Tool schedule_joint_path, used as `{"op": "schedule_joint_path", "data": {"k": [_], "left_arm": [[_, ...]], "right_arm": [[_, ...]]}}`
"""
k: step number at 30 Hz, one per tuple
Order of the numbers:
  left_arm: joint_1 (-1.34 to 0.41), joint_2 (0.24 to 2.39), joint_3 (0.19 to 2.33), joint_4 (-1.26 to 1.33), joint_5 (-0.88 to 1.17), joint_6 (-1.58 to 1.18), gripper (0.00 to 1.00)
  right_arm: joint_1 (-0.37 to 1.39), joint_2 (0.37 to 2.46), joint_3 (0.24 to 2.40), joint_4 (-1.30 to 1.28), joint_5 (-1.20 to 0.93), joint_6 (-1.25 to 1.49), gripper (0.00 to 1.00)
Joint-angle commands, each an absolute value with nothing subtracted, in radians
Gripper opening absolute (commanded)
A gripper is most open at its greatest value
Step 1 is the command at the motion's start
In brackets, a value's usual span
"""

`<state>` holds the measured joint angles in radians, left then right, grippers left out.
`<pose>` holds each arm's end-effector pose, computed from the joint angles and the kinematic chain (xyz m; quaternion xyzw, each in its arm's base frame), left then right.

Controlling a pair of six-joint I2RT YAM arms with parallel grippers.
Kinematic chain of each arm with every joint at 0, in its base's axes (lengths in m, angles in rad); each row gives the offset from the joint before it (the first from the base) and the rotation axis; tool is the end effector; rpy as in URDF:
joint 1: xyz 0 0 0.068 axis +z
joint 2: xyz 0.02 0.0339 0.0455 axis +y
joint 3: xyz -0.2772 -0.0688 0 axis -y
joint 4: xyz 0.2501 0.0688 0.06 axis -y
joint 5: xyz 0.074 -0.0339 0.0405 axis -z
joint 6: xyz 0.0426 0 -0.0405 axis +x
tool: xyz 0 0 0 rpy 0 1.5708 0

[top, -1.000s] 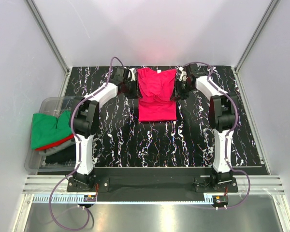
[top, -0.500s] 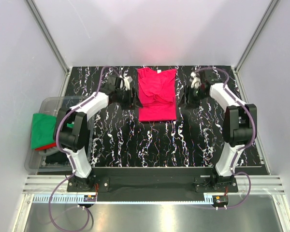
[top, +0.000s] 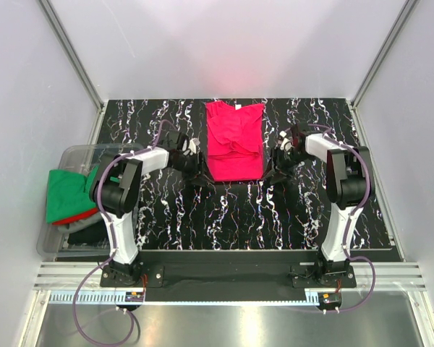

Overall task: Fold and stack the t-shirts
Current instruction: Fold the tshirt

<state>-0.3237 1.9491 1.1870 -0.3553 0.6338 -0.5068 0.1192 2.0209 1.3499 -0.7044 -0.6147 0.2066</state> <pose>0.3638 -0.1487 0.1444 -0.0149 0.9284 -0.3640 0.0729 0.3892 0.0714 0.1478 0.0120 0.9490 0.3122 0.0429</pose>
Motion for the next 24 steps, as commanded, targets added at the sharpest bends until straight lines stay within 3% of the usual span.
{"op": "schedule_joint_path", "data": {"k": [1, 6, 22, 24], "left_arm": [[-0.324, 1.985, 1.250, -0.305, 0.664, -0.515, 0.56], [-0.324, 2.016, 1.269, -0.301, 0.667, -0.523, 0.54], [-0.324, 2.054, 1.296, -0.301, 0.689, -0.520, 0.21], [-0.325, 2.054, 1.298, -0.301, 0.687, -0.520, 0.13]], "right_arm": [[0.124, 2.055, 1.400, -0.667, -0.641, 0.233, 0.52], [0.129, 2.095, 1.428, -0.660, -0.647, 0.247, 0.51], [0.135, 2.146, 1.444, -0.624, -0.699, 0.302, 0.37], [0.137, 2.143, 1.428, -0.615, -0.713, 0.311, 0.23]]}}
